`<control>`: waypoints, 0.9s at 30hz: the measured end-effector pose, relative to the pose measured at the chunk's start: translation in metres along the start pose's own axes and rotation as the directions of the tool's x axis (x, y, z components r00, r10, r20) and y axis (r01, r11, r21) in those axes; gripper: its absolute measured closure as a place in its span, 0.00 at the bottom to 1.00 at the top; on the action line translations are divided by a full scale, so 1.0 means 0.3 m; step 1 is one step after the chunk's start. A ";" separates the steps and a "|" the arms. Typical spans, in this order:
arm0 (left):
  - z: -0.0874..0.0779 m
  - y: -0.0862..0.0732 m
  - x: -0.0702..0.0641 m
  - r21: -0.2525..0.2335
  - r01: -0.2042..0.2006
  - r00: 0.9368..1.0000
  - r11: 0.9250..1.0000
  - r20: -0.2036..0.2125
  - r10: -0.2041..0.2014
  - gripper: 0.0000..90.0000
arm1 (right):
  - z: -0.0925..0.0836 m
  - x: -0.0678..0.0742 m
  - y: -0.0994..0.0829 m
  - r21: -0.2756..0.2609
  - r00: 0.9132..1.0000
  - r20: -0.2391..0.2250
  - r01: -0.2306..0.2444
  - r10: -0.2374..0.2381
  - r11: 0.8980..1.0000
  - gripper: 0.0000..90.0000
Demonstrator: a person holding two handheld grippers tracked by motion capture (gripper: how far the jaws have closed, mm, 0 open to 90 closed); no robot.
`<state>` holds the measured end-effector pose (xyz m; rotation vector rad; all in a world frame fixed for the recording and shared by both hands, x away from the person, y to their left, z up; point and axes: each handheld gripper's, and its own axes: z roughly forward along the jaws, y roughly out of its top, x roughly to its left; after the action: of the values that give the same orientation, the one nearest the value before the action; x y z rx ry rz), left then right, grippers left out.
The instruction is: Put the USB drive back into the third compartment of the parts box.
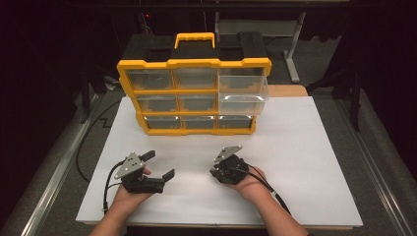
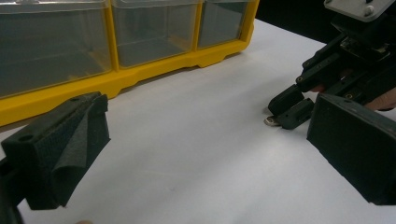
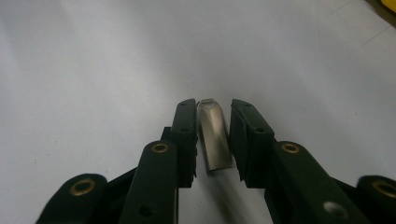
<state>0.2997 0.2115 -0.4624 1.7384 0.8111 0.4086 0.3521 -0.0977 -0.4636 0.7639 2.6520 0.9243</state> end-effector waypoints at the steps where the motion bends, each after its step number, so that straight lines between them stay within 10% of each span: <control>1: 0.000 0.000 -0.001 0.000 -0.001 1.000 1.000 0.000 0.001 0.00 | 0.000 -0.001 0.000 0.000 1.000 -0.002 0.001 -0.001 1.000 0.81; 27: 0.005 0.001 0.000 0.000 -0.004 1.000 1.000 0.005 0.004 0.00 | 0.002 0.002 -0.003 -0.013 1.000 0.005 -0.001 0.001 1.000 0.89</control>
<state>0.3007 0.2103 -0.4625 1.7406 0.8043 0.4071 0.3515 -0.0977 -0.4646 0.7638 2.6396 0.9377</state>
